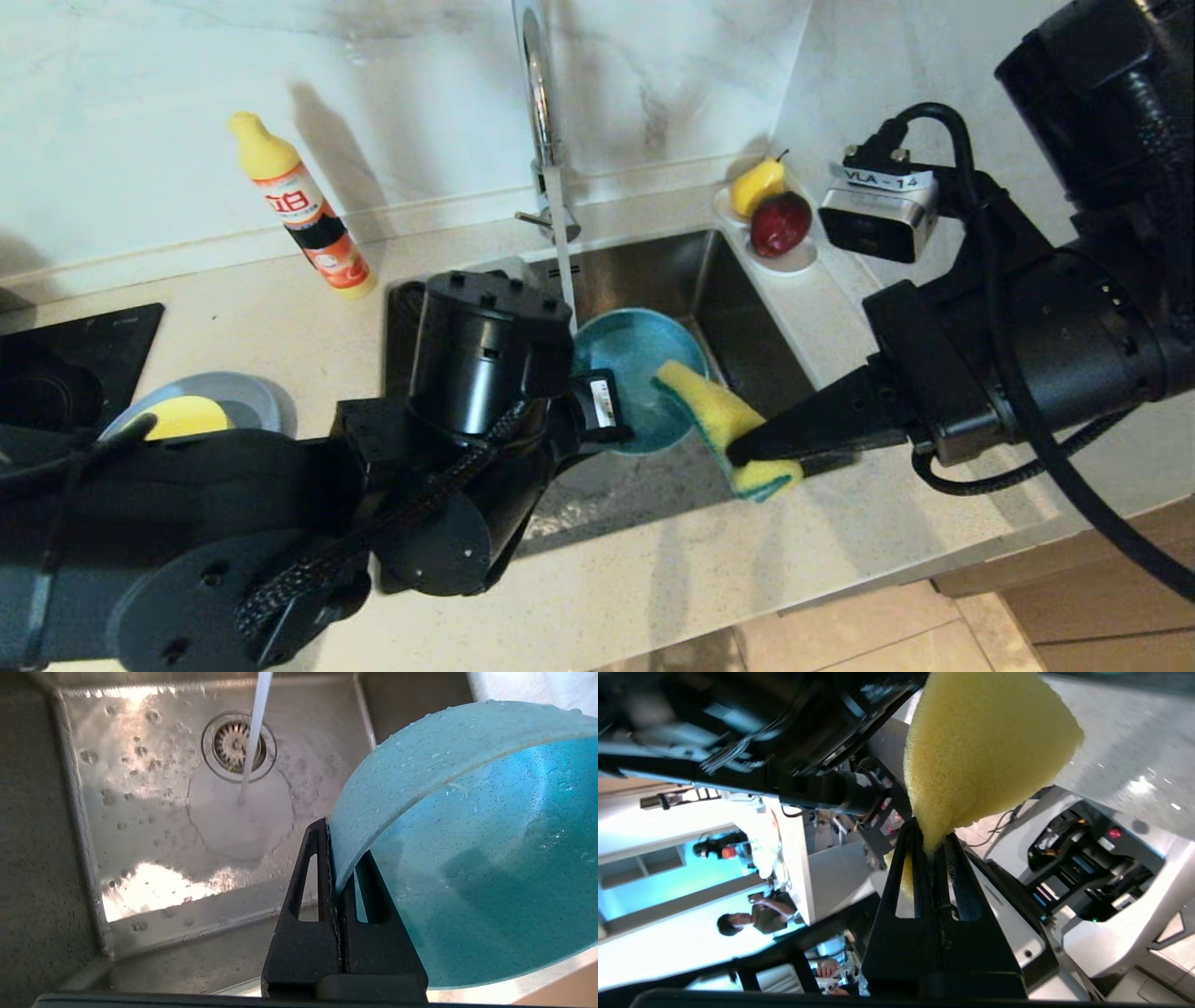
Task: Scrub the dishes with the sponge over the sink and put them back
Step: Wipe the bowl
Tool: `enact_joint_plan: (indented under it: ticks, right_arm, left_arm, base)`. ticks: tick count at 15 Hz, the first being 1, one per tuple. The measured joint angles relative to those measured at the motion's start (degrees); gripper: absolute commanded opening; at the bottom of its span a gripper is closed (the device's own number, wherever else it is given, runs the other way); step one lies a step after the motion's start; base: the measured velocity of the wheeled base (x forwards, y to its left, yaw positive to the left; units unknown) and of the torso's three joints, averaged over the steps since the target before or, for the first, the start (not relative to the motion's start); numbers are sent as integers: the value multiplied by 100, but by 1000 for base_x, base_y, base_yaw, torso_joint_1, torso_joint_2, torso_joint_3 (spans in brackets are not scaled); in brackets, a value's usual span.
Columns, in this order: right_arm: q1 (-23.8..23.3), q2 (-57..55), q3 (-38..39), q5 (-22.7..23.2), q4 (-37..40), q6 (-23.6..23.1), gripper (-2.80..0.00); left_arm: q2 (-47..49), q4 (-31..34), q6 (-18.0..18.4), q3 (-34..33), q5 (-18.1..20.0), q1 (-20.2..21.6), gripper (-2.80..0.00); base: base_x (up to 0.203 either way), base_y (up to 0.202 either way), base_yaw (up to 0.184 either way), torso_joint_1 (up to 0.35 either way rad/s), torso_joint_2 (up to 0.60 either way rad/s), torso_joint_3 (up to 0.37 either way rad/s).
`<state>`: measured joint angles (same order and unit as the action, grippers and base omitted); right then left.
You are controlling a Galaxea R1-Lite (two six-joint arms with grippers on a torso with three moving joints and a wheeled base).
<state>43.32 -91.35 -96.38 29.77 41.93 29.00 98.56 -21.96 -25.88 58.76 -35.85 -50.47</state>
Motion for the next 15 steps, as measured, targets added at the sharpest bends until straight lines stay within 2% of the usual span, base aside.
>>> enact_joint_plan:
  ticks: [6,12,15]
  right_arm:
    - [274,-611,-579,-6,21,184,-280]
    - [222,-921,-677,-28,-28,189,-280]
    - [99,-1008,-703,-33,-49,184,-280]
  left_arm:
    - [-528,-54,-2,-234,18,11,-280]
    - [-813,-69,-2,-353,68,15,-280]
    - [-979,-146,6,-579,249,9,-280]
  base:
    - [0,0,0,0,0,0]
    - [0,0,0,0,0,0]
    - [0,0,0,0,0,0]
